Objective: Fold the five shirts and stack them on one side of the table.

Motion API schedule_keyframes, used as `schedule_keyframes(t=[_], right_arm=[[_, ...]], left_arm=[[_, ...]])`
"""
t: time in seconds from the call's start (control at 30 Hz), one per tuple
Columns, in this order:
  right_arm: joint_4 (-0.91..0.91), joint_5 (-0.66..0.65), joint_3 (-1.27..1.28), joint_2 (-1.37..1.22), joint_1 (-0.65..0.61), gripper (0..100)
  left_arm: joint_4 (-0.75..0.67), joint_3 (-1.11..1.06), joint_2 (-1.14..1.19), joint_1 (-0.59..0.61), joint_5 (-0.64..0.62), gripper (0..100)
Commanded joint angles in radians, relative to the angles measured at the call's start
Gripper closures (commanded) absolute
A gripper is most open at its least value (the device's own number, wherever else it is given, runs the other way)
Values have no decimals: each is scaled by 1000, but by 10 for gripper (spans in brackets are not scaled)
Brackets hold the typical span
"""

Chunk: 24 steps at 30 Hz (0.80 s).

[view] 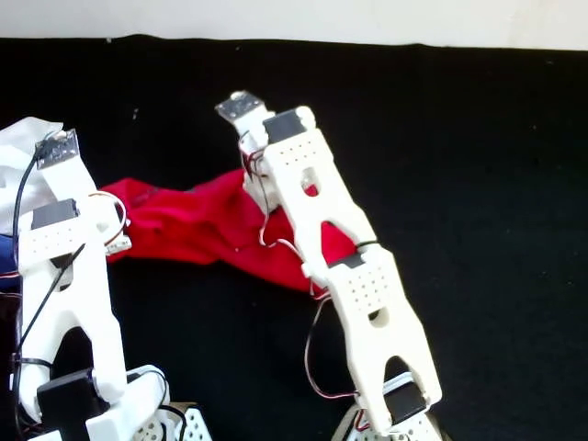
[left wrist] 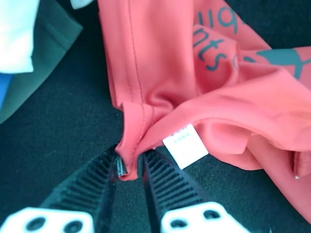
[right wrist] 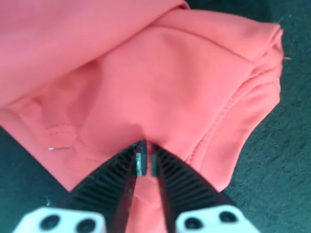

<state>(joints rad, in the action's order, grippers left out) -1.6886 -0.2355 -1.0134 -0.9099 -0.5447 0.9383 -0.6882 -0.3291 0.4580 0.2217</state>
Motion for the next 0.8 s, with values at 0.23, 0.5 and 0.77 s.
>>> schedule_keyframes(t=[0.23, 0.5, 0.77], right_arm=[[-51, -5, -62, 10, -12, 761], [-45, -8, -65, -84, -8, 761], [-51, -61, -76, -93, 65, 990]], left_arm=[[-12, 2, -16, -18, 6, 991], [-12, 2, -16, -16, 6, 991], [-14, 2, -16, -18, 6, 991]])
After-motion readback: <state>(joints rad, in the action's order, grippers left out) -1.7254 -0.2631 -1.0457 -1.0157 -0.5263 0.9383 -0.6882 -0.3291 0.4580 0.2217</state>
